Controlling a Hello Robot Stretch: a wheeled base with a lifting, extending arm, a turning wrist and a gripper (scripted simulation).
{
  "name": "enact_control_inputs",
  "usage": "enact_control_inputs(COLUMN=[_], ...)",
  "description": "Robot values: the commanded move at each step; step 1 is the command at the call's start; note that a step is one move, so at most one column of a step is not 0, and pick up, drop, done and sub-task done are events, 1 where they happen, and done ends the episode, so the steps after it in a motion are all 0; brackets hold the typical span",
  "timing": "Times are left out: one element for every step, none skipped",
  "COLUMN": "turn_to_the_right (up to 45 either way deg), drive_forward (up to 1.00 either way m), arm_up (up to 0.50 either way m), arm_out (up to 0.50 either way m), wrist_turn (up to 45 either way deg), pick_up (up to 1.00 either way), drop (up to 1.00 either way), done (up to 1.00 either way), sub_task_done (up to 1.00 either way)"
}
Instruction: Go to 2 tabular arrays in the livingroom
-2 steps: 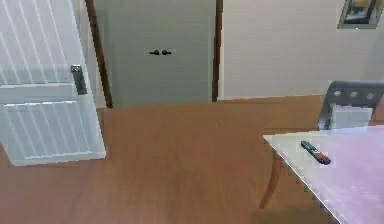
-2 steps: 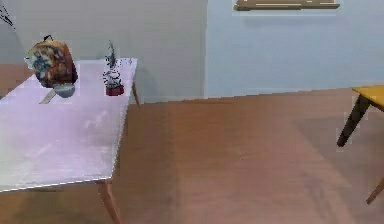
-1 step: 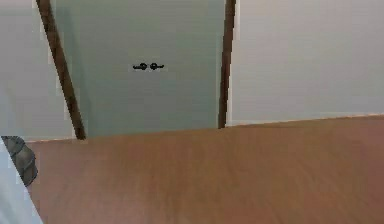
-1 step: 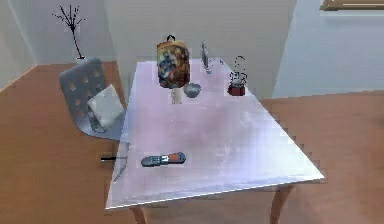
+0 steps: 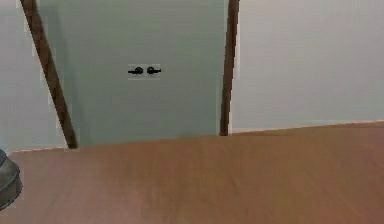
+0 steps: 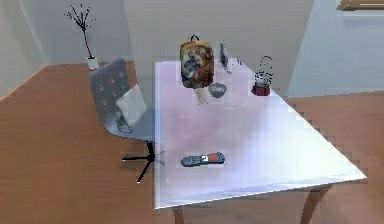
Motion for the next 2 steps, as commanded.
enact_control_inputs(turn_to_the_right=[45.0, 27.0], drive_forward=[0.0, 0.0], arm_up=[0.0, 0.0], arm_out=[0.0, 0.0], wrist_turn=[0.0, 0.0], pick_up=[0.0, 0.0], drop=[0.0, 0.0], done=[0.0, 0.0], sub_task_done=[0.0, 0.0])
